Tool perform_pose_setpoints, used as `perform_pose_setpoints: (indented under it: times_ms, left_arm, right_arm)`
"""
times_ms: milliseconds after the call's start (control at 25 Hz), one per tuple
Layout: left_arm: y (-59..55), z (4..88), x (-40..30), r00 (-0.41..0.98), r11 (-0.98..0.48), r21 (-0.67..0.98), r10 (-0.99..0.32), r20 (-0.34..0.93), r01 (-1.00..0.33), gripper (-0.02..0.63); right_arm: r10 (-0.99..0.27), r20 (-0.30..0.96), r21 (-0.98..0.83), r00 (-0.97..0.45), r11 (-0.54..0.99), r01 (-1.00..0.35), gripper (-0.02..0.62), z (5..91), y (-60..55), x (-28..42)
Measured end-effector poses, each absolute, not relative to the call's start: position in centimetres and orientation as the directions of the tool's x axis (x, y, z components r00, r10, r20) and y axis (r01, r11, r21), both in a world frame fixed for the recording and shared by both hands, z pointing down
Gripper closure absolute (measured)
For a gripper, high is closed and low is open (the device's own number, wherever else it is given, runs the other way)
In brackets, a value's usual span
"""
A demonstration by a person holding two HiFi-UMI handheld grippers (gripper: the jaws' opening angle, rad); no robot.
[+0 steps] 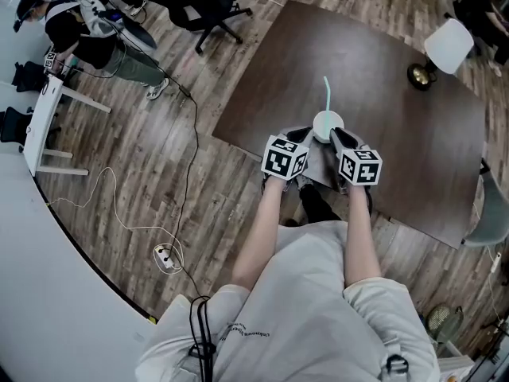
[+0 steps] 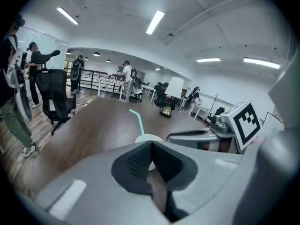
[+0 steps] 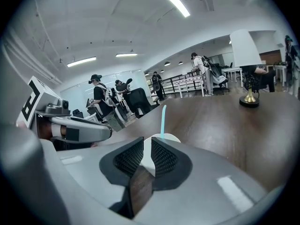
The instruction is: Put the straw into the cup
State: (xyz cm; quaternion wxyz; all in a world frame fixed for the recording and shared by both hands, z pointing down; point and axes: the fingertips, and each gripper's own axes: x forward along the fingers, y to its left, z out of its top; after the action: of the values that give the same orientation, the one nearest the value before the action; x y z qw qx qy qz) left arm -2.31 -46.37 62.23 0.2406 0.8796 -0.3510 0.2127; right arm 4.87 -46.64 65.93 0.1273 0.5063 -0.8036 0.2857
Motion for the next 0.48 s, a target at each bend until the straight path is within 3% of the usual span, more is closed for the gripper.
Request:
perform_pose_setpoints:
  times_ms: [480]
  left_arm:
    - [-40.3, 62.0, -1.4, 0.675, -0.669, 0.252, -0.501, 0.542, -0.699, 0.606]
  right_arm:
    - [-0.779, 0.476, -0.338, -0.407, 0.265, -0.903, 0.555, 66.3, -39.8, 7.2]
